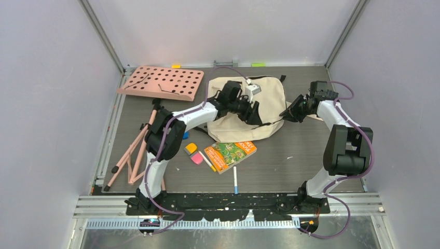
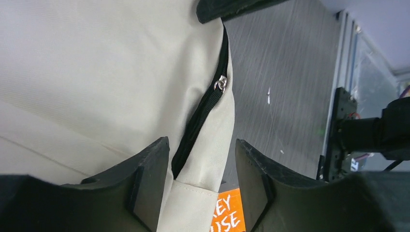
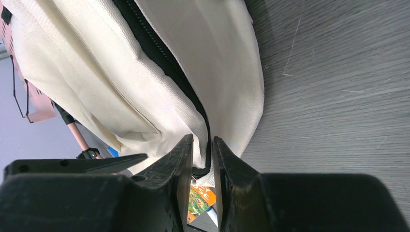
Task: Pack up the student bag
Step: Zip the student bag at the center of the board.
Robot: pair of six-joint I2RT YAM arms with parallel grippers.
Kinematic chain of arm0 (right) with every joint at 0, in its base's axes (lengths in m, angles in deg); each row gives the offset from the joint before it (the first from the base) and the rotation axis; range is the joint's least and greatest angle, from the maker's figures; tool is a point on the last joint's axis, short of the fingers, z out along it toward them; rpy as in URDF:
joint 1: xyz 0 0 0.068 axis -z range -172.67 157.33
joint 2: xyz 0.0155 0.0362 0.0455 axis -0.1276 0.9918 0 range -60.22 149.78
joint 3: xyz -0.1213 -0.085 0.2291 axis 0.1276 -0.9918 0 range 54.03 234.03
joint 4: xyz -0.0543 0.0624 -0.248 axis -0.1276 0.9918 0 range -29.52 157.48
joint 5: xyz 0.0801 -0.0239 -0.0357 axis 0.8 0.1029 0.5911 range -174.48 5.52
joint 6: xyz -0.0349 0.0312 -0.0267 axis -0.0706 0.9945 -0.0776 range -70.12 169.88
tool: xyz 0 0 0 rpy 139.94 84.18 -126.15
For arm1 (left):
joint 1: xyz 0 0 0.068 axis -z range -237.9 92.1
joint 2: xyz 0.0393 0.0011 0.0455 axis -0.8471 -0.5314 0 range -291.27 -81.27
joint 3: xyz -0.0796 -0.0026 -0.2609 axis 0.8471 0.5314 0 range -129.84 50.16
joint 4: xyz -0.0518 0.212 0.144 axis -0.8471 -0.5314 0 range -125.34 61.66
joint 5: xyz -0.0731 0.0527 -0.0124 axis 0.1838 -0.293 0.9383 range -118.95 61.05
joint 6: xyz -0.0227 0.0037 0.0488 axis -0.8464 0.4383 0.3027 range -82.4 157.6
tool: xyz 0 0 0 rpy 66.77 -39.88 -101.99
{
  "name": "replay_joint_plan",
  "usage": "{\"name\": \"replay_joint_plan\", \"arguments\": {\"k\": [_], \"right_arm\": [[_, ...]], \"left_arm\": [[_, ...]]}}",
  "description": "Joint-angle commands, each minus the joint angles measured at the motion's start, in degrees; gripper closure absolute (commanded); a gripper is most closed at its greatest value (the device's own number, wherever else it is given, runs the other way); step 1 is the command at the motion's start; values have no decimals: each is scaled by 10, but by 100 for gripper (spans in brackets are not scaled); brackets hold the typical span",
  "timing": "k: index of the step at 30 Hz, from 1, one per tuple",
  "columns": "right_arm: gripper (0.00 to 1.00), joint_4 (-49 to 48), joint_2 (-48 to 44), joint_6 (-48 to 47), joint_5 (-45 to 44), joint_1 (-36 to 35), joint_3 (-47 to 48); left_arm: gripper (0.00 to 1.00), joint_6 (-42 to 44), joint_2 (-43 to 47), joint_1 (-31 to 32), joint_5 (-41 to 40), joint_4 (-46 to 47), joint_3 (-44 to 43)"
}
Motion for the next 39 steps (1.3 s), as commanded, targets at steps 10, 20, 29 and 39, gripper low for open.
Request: {"name": "replay_joint_plan", "arguments": {"k": [10,20,29,39], "right_arm": [[71,-12,-24,-6,13,2,20],[72,-8,-17,-8,15,2,21],[72,-8,-10,-7,19,2,23],[72,-7,-10,-8,19,2,21]], "left_arm": [[49,131,-52,29,-70,-107,-79],[54,108,-64,40,-77,-107,-106],[67,96,-73,47,-67,-107,-120],[79,102,-72,53,-64,-108,-104]]}}
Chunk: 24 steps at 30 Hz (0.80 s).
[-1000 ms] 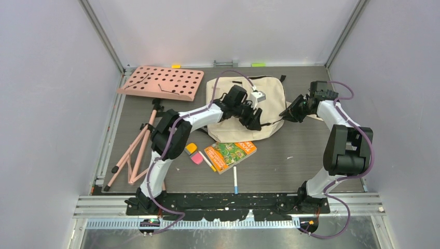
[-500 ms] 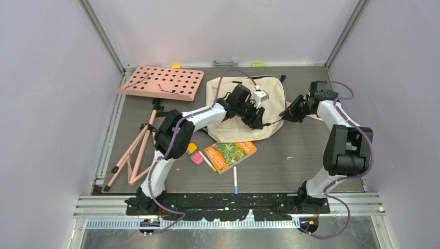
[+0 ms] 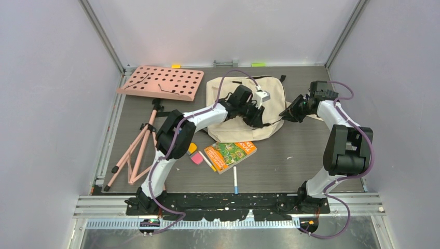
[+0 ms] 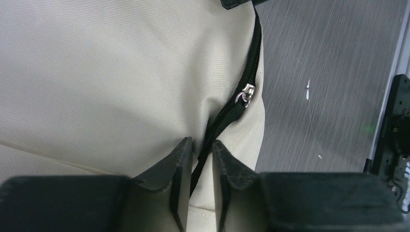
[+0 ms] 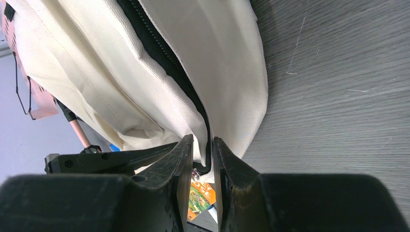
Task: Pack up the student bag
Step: Zip the student bag at the center of the board.
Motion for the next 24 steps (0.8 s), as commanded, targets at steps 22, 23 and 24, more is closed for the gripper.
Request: {"name": "replay_joint_plan", "arguments": {"k": [22,23,24], "right_arm": [[99,-7,-49,-11,-116,2,13],[99,-7,-51,-11,-119,2,13],[99,-7,-55,-12,-124,2,14]], "left_arm": [[100,18,134,8,-96,-12,151],[100,19,138,7,-100,-10,159],[100,19,140,7,-102,-7,166]]}}
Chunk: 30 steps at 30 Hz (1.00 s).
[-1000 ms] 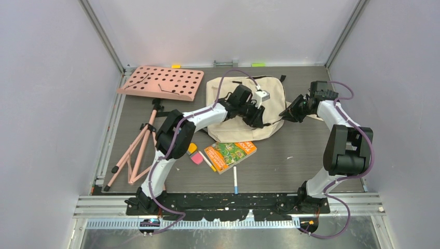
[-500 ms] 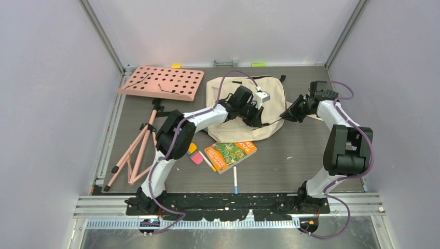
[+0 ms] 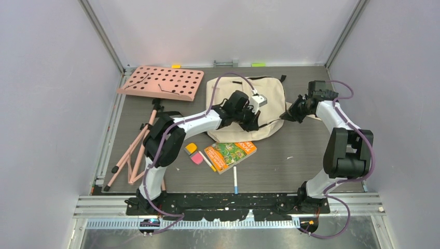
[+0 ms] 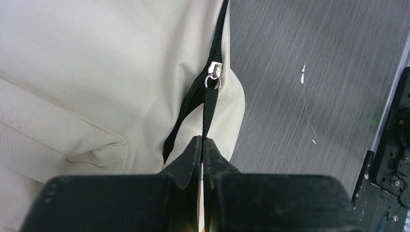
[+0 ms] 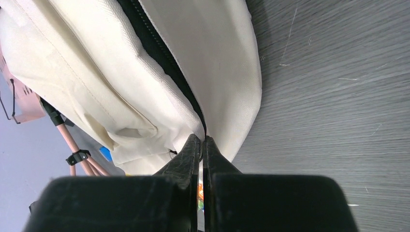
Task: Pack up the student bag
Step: Zip the student bag at the center of the board.
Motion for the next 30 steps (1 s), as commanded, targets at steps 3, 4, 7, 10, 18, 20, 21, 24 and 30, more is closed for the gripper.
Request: {"name": "replay_joint_plan", "arguments": {"k": [3,4,7,10,18,20,21,24,30], "right_arm": [[99,-25,-49,-13,-92,14,14],[99,-27,-53,-14,-85,14,14],[88,-29,-56,-31,-42,14,21],[72,-8,-72,-43,-30,14,18],[54,83,-100,-70,1,13,-5],[54,90,-107,-67,18,9,-14],[54,90,-110,-67,26,7,-19],[54,90,-108,-63,32,-10,-25],[55,58,-95,-30,29,-49,-40]], "left_arm": [[100,12,33,-11,-32,-40,44],[100,12,30,-11,-32,-41,40],[100,8,24,-11,-21,-40,24],[100,1,16,-11,-2,-40,4],[100,-34,2,-11,49,-31,-29],[100,-42,3,-11,56,-24,-29],[100,-45,3,-10,60,-21,-30],[100,-55,3,-10,67,-13,-31],[100,-67,-3,-10,74,-4,-32]]}}
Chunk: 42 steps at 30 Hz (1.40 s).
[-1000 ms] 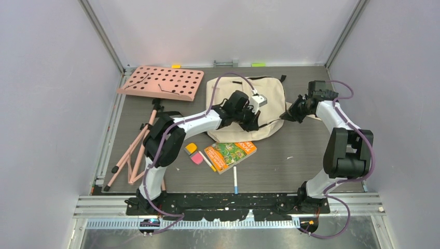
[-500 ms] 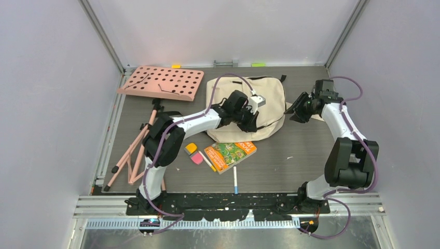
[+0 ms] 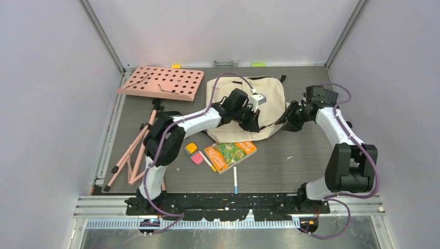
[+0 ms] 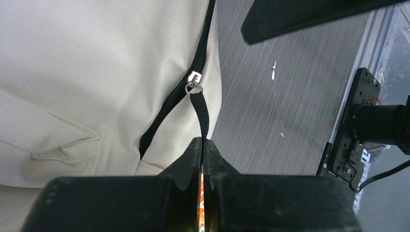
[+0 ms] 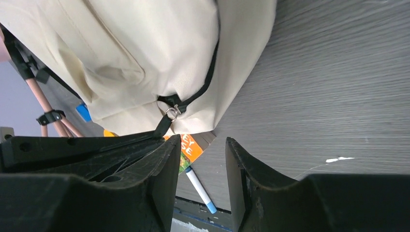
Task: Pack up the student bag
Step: Zip the student bag at the center of the board.
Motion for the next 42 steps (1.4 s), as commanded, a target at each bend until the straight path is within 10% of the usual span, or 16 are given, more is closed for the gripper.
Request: {"name": "replay_joint_plan", "arguments": {"k": [1,19,26,42], "right_arm": [[55,-32,1,30,7,-32,-3],[66,-64,81,50,-59,-64,23],[98,-57,80,45,-63,-64,22],[99,-37,-40,13,-92,-64,-25]], "left_arm": [[100,-14,-3,-3,21,21,-22],[100,-13,-1,-2,18,25,-21],[100,-7,-7,-3,-17,12,-26],[100,-38,-18,-33,-74,-6,-6]]}}
